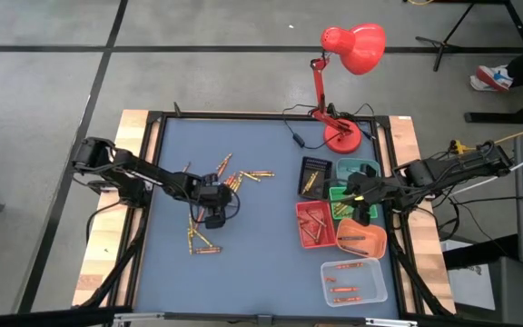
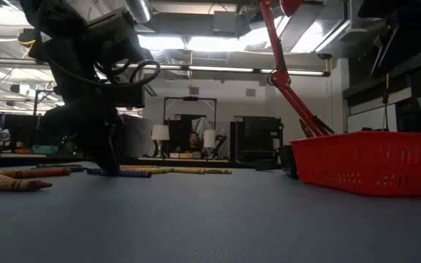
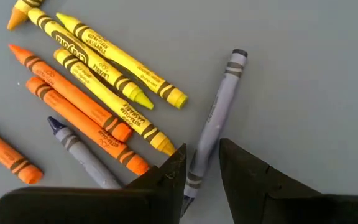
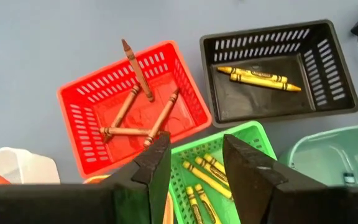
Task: Sort crayons
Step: Put the blue crayon into the orange bin
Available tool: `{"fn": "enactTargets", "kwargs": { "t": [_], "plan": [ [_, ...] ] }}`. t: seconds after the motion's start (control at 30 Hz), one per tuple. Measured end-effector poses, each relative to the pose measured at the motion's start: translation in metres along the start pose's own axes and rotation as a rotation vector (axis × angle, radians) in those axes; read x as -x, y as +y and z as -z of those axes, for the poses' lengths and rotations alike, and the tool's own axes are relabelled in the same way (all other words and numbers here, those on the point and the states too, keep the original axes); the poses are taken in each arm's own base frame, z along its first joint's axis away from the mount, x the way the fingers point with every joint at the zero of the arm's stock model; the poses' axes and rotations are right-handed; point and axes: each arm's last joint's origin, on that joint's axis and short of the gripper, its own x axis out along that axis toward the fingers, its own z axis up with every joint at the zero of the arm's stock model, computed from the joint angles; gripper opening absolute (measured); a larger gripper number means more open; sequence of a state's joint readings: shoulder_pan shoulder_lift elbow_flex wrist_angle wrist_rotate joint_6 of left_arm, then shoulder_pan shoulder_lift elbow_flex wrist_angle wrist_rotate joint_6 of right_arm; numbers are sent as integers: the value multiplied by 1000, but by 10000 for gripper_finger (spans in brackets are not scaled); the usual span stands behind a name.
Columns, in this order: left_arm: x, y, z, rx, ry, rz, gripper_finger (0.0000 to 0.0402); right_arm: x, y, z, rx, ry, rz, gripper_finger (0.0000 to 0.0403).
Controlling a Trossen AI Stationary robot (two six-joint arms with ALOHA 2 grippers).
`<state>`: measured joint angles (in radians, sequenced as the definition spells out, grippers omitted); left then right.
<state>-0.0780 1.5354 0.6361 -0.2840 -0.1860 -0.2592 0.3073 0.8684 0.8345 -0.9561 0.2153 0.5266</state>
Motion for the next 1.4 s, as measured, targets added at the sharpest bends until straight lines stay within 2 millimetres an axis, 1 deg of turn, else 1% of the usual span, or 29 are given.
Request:
{"fn": "enactTargets", "kwargs": {
  "t": [0.27, 0.63, 0.77, 0.93, 1.03, 1.23, 1.4],
  "plan": [
    [-1, 0, 1, 5, 1, 18, 82, 1, 5, -9, -21, -88, -52, 143],
    [-2, -2, -3, 14, -49, 36, 13, 2, 10, -19, -37, -194, -90, 143],
    [-2, -2, -6, 20, -83, 44, 4, -3, 13, -24, -45, -228, -54, 143],
    [-2, -4, -10, 33, -125, 62, 6, -19, 19, -32, -47, -243, 13, 143],
    [-1, -5, -16, 83, -179, 83, 6, -32, 24, -35, -33, -222, 36, 143],
    [5, -11, -33, 113, -365, 140, 7, -60, 34, -40, 65, -178, 59, 143],
    [13, -13, -49, 146, -544, 189, 7, -80, 44, -48, 120, -206, 49, 143]
  ]
}}
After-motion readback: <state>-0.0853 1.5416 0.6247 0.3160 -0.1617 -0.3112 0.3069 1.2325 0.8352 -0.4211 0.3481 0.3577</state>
